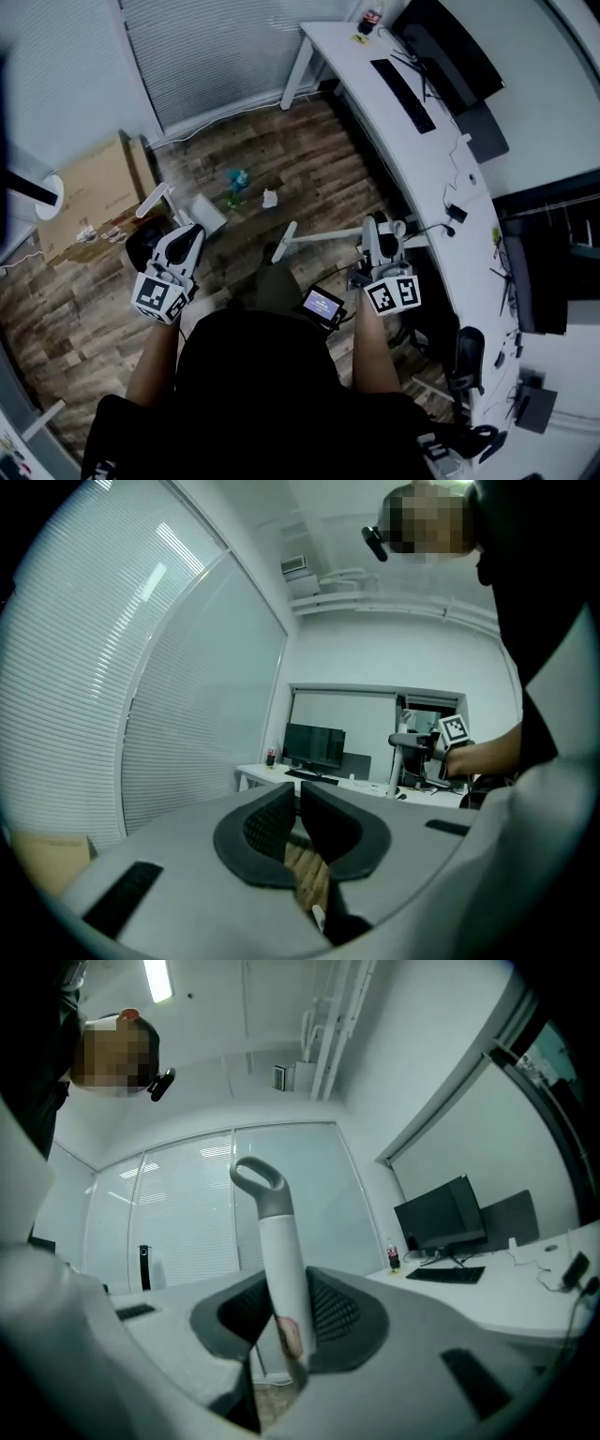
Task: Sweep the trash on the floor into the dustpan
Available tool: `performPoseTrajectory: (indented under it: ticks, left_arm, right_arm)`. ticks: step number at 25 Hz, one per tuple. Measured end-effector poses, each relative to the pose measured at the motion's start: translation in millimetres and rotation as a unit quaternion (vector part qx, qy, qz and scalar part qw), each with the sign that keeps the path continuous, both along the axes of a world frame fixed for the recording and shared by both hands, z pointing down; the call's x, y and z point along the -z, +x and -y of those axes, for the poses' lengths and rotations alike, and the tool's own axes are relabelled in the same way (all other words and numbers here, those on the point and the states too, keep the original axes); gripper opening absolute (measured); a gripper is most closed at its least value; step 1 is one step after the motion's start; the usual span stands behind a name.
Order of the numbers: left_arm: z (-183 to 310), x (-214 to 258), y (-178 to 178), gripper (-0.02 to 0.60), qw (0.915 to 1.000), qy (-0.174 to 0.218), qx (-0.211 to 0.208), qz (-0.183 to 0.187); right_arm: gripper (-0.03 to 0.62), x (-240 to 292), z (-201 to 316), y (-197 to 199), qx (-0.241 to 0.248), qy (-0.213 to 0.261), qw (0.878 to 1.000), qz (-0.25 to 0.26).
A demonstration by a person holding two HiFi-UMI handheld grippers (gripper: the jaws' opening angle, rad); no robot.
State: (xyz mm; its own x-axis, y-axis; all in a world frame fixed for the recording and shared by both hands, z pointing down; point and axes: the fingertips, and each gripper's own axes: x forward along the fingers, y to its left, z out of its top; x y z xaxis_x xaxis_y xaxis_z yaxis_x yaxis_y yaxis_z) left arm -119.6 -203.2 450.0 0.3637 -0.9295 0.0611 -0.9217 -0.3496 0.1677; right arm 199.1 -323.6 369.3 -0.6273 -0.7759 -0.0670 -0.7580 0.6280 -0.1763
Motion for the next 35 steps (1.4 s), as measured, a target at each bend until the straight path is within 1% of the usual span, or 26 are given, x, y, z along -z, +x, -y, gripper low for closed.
performPoseTrajectory:
  ticks: [4, 6, 9, 11, 14, 17, 19, 21, 22, 23, 26, 29, 31, 33, 35]
  left_arm:
    - [25.2, -11.7, -25.7, 0.015, 0.9988, -0.017, 0.046, 0.004]
    - [41.9, -17.8, -38.5, 0.015, 0.9968, -0.026, 0.075, -0.002]
    - [68.1, -26.3, -54.8, 0.015, 0.9907, -0.043, 0.126, -0.028]
    - [81.7, -28.4, -60.3, 0.014, 0.9852, -0.054, 0.159, -0.034]
    - [98.7, -29.6, -67.3, 0.014, 0.977, -0.069, 0.2, -0.023]
    - [106.9, -33.5, -81.7, 0.014, 0.9664, -0.081, 0.244, -0.008]
    - [107.3, -33.6, -91.4, 0.014, 0.9585, -0.093, 0.269, 0.007]
    - [101.4, -31.9, -99.6, 0.014, 0.9491, -0.112, 0.293, 0.031]
    - [98.7, -31.3, -103.6, 0.015, 0.9445, -0.123, 0.302, 0.043]
    - [97.7, -31.3, -108.1, 0.021, 0.9409, -0.135, 0.306, 0.054]
    - [98.9, -35.8, -124.9, 0.057, 0.9325, -0.177, 0.299, 0.099]
    - [95.6, -51.5, -137.9, 0.084, 0.9228, -0.235, 0.263, 0.155]
    - [92.3, -67.0, -143.9, 0.118, 0.9127, -0.282, 0.229, 0.188]
    - [89.9, -83.4, -150.7, 0.137, 0.9013, -0.323, 0.191, 0.216]
    - [86.0, -102.7, -160.8, 0.147, 0.8869, -0.361, 0.152, 0.245]
  right_arm:
    - [0.092, -16.7, 57.0, -25.7, 0.04, -0.01, 0.999, 0.0]
    - [0.092, -24.4, 87.2, -42.0, 0.067, -0.014, 0.998, -0.004]
    - [0.092, -34.1, 132.2, -63.0, 0.116, -0.023, 0.993, -0.005]
    - [0.092, -39.5, 159.1, -71.7, 0.159, -0.034, 0.987, 0.001]
    - [0.094, -43.3, 196.6, -83.1, 0.228, -0.047, 0.973, 0.012]
    - [0.094, -42.5, 232.3, -97.3, 0.281, -0.046, 0.958, 0.026]
    - [0.094, -41.5, 249.5, -111.8, 0.323, -0.043, 0.945, 0.036]
    - [0.094, -41.5, 261.5, -128.2, 0.37, -0.041, 0.927, 0.044]
    - [0.094, -42.0, 268.0, -134.3, 0.387, -0.041, 0.92, 0.047]
    - [0.094, -43.1, 275.7, -138.4, 0.398, -0.042, 0.915, 0.048]
    - [0.094, -49.8, 300.9, -146.2, 0.408, -0.045, 0.911, 0.044]
    - [0.097, -57.3, 319.0, -158.4, 0.417, -0.053, 0.906, 0.039]
    - [0.097, -59.4, 327.4, -167.2, 0.423, -0.058, 0.904, 0.038]
    - [0.098, -64.9, 336.8, -170.5, 0.428, -0.053, 0.902, 0.025]
    - [0.098, -68.5, 345.0, -174.2, 0.433, -0.05, 0.9, 0.015]
